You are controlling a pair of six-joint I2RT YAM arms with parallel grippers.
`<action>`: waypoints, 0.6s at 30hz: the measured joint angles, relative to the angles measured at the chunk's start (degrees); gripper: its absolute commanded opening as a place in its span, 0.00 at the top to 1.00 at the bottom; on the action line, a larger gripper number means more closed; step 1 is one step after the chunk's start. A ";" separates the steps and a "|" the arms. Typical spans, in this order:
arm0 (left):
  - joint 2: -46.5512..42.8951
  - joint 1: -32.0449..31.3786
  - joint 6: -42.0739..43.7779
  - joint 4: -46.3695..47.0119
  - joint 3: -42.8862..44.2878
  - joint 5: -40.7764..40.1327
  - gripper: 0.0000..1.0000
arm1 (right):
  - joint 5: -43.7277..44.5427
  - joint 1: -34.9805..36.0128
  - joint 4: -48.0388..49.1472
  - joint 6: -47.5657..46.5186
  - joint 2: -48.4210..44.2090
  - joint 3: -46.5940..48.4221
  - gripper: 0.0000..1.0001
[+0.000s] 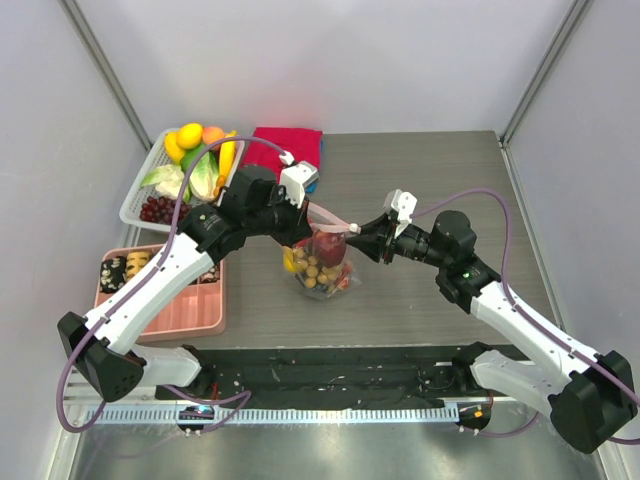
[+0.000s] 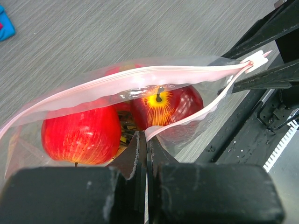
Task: Place the food in the zip-top bag and seal the zipper
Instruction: Adjust the zipper food storage bag at the center of the board, then zip the zipper food storage bag at the center of the board.
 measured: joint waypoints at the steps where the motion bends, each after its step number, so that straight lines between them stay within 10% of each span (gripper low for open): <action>1: 0.00 0.00 0.02 0.00 0.00 0.02 1.00 | 0.00 0.00 -0.02 -0.02 -0.02 0.04 0.77; 5: 0.00 0.00 0.02 0.00 0.00 0.37 0.99 | 0.02 0.02 -0.02 -0.50 -0.02 0.33 0.99; 11: 0.00 0.20 2.08 -0.24 0.17 1.86 0.58 | 0.00 0.11 -0.42 -0.42 -0.04 0.42 0.99; 18: -2.43 0.31 17.22 0.90 2.58 12.37 0.49 | -0.94 0.15 -1.09 -1.62 -0.15 0.55 0.99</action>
